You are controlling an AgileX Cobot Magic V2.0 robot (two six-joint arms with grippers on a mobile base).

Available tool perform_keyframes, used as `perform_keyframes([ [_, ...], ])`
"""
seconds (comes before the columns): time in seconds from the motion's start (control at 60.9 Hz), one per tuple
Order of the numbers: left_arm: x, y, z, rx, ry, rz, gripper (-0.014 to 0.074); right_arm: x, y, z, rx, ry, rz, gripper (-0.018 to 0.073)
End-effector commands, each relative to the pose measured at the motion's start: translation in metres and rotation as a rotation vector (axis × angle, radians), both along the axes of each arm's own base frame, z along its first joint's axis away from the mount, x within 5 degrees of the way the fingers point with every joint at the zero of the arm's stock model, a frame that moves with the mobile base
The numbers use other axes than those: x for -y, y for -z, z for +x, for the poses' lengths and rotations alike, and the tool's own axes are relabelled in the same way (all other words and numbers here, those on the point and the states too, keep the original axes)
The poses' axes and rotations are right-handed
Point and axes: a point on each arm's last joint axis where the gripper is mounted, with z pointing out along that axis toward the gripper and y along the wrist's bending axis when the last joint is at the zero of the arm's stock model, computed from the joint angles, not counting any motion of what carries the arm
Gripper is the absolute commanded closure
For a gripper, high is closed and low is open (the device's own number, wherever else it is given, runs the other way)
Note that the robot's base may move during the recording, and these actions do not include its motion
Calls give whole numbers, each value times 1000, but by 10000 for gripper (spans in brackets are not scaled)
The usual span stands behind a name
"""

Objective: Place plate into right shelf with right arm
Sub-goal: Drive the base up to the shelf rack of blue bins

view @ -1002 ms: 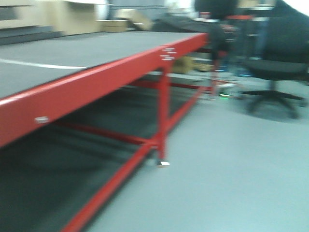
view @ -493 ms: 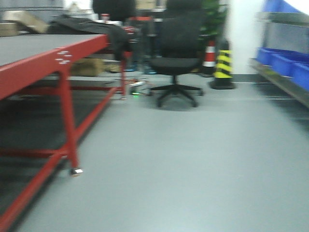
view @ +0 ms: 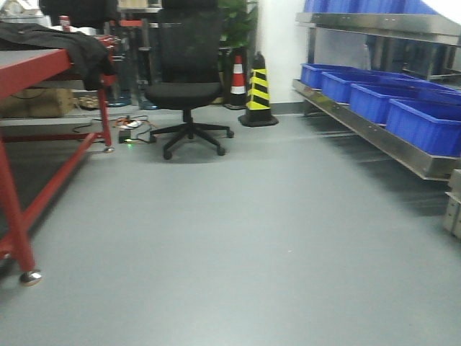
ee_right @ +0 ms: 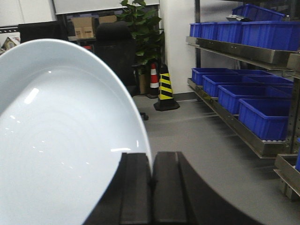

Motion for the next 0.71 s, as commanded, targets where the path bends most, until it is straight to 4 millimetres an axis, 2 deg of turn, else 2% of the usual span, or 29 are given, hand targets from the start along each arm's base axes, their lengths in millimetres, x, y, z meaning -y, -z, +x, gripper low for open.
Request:
perform_keyframes([
  [0.0, -1, -5, -1, 89, -9, -18, 724, 0, -17, -2, 114, 0, -10, 510],
  [0.69, -1, -5, -1, 89, -9, -18, 724, 0, -17, -2, 113, 0, -10, 510],
])
